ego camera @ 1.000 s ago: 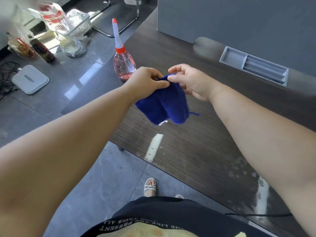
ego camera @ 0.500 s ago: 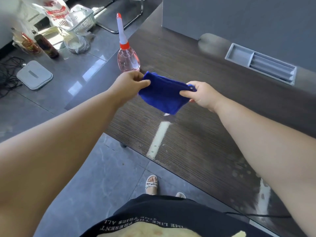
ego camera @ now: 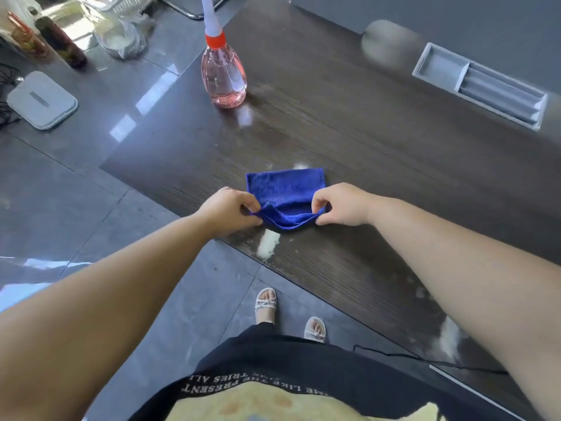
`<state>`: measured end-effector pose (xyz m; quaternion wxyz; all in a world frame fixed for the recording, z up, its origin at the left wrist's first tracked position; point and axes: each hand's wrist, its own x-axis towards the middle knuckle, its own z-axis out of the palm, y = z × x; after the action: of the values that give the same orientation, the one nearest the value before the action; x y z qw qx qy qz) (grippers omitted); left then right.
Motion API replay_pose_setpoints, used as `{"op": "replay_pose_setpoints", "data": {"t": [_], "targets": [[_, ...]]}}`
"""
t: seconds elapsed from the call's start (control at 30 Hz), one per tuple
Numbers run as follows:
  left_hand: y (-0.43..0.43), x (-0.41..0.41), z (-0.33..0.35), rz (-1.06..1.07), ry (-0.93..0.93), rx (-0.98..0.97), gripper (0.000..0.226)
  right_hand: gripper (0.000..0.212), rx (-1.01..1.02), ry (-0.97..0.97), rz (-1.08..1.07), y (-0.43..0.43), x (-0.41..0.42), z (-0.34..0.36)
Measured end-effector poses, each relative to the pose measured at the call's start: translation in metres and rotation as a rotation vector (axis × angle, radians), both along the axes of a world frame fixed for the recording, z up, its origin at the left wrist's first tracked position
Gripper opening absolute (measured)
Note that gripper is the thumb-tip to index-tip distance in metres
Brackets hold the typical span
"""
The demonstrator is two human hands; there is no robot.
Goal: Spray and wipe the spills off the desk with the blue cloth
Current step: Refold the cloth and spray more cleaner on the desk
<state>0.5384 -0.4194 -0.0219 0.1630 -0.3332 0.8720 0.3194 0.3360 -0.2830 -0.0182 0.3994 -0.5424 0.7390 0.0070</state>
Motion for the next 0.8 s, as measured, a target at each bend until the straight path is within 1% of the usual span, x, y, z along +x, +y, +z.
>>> {"op": "replay_pose_setpoints", "data": {"t": [0.1,0.17,0.23,0.3,0.33,0.4,0.47,0.5,0.6,0.7,0.8], "targets": [[0.0,-0.005,-0.001,0.089,0.078,-0.017,0.025,0.012,-0.04,-0.037,-0.08,-0.005,-0.005,0.006],[-0.003,-0.01,0.003,0.202,0.166,0.006,0.023,0.01,-0.131,-0.088,-0.208,-0.012,-0.012,0.015],[-0.007,-0.013,0.006,0.289,0.267,0.05,0.017,0.013,-0.234,-0.143,-0.3,-0.017,-0.015,0.023],[-0.008,-0.013,0.008,0.297,0.358,0.098,0.018,0.018,-0.244,-0.162,-0.277,-0.021,-0.014,0.026],[-0.008,-0.012,0.007,0.275,0.367,0.12,0.021,0.02,-0.205,-0.164,-0.232,-0.021,-0.012,0.025],[-0.004,-0.008,0.005,0.184,0.302,0.122,0.031,0.027,-0.081,-0.168,-0.13,-0.017,-0.008,0.016],[0.001,-0.002,-0.002,0.053,0.226,0.076,0.041,0.037,0.028,-0.144,-0.03,-0.013,-0.003,0.009],[0.004,0.001,-0.004,-0.025,0.202,0.036,0.04,0.039,0.057,-0.117,0.017,-0.011,-0.001,0.007],[0.015,0.011,-0.015,-0.203,0.168,-0.097,0.029,0.036,0.086,-0.029,0.152,-0.009,0.005,0.004],[0.024,0.019,-0.021,-0.259,0.201,-0.225,0.015,0.025,0.055,0.039,0.241,-0.006,0.009,0.001],[0.028,0.022,-0.021,-0.299,0.224,-0.299,0.012,0.019,0.105,0.087,0.313,-0.001,0.01,0.001]]}}
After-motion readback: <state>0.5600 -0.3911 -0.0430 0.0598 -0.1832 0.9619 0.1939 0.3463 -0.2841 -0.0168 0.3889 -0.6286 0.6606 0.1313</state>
